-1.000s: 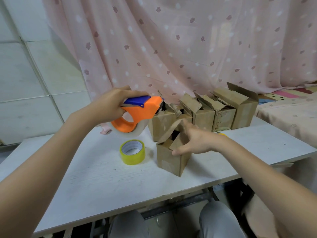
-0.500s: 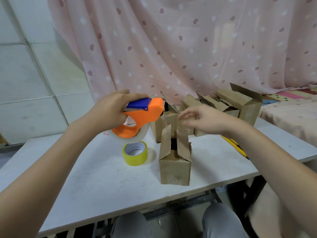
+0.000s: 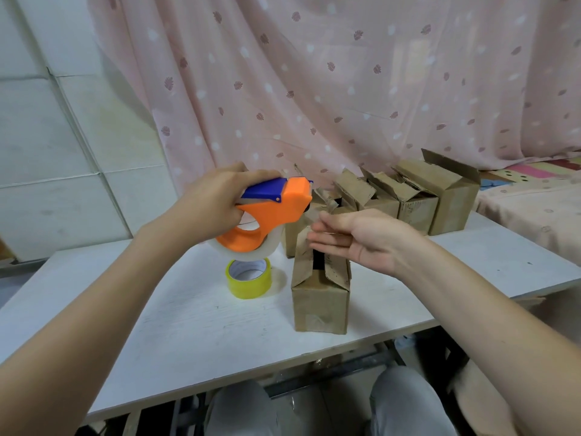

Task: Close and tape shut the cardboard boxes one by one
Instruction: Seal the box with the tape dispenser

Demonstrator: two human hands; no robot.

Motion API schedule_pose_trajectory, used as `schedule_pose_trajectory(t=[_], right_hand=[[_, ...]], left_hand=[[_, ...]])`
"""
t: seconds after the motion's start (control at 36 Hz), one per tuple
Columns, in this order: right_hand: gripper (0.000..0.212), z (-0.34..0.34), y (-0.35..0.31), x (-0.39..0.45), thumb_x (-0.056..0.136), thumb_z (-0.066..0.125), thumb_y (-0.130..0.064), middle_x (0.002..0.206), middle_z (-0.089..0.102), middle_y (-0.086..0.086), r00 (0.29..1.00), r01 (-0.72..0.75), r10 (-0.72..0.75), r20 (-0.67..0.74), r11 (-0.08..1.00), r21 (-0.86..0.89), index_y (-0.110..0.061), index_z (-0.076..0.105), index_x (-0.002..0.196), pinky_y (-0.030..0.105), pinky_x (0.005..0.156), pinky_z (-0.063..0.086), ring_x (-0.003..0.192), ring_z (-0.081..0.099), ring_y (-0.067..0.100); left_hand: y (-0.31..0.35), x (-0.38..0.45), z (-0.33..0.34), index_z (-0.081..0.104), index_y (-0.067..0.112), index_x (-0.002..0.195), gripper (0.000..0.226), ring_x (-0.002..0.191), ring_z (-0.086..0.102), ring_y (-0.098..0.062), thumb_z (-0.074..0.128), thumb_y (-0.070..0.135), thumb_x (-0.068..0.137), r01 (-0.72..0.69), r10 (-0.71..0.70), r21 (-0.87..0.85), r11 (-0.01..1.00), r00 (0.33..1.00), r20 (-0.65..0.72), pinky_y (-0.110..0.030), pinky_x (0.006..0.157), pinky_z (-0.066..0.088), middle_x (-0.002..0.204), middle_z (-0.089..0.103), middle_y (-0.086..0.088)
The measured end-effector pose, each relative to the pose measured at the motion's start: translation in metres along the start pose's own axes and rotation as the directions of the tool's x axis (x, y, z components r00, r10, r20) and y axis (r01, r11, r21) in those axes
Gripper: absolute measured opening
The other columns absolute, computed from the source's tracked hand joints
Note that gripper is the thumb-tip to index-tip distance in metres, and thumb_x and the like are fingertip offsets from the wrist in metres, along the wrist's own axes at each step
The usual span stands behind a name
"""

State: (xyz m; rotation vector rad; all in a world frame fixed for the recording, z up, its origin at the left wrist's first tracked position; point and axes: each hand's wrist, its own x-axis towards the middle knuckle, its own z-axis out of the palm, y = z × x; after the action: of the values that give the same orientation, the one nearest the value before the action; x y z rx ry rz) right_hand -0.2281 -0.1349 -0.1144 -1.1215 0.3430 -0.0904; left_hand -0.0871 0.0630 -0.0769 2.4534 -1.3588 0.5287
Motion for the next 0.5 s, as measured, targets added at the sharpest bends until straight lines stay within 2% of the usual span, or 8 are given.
schedule_pose_trajectory(t=[0.08, 0.19, 0.36, 0.5], right_hand=[[0.012, -0.006, 0.002, 0.001, 0.092, 0.063, 0.002, 0.083, 0.073, 0.020, 1.000, 0.019, -0.019, -0.017, 1.000, -0.012, 0.012, 0.064, 0.098, 0.038, 0.071, 0.063, 0.078, 0.075, 0.031], [0.016, -0.009, -0.002, 0.001, 0.090, 0.067, -0.001, 0.091, 0.074, 0.024, 0.998, 0.035, -0.038, -0.044, 0.996, -0.082, 0.012, 0.066, 0.100, 0.037, 0.069, 0.063, 0.082, 0.075, 0.033], [0.013, -0.010, -0.007, -0.002, 0.087, 0.073, -0.002, 0.088, 0.075, 0.024, 0.991, 0.081, -0.107, -0.083, 0.960, -0.267, 0.008, 0.069, 0.094, 0.035, 0.062, 0.063, 0.078, 0.076, 0.034], [0.012, -0.011, -0.009, -0.002, 0.088, 0.073, -0.003, 0.084, 0.074, 0.023, 0.987, 0.091, -0.129, -0.093, 0.939, -0.331, 0.008, 0.070, 0.091, 0.032, 0.060, 0.062, 0.075, 0.076, 0.032]], left_hand=[[0.000, -0.001, 0.006, 0.042, 0.046, 0.145, 0.088, 0.091, 0.054, -0.026, 0.050, -0.007, 0.075, -0.012, 0.011, 0.022, 1.000, 0.999, 0.031, -0.045, 0.074, 0.050, 0.105, 0.055, 0.001], [-0.002, -0.003, 0.011, 0.043, 0.042, 0.145, 0.086, 0.090, 0.051, -0.023, 0.051, -0.010, 0.077, -0.017, 0.017, 0.011, 1.000, 0.999, 0.048, -0.038, 0.073, 0.047, 0.104, 0.052, 0.003], [-0.007, -0.010, 0.020, 0.045, 0.038, 0.142, 0.085, 0.091, 0.051, -0.022, 0.053, -0.014, 0.075, -0.035, 0.037, -0.034, 0.999, 0.998, 0.052, -0.036, 0.075, 0.047, 0.105, 0.053, 0.002], [-0.008, -0.021, 0.027, 0.042, 0.036, 0.142, 0.082, 0.088, 0.050, -0.023, 0.052, -0.012, 0.076, -0.052, 0.052, 0.006, 0.999, 0.998, -0.022, -0.039, 0.073, 0.049, 0.102, 0.052, 0.000]])
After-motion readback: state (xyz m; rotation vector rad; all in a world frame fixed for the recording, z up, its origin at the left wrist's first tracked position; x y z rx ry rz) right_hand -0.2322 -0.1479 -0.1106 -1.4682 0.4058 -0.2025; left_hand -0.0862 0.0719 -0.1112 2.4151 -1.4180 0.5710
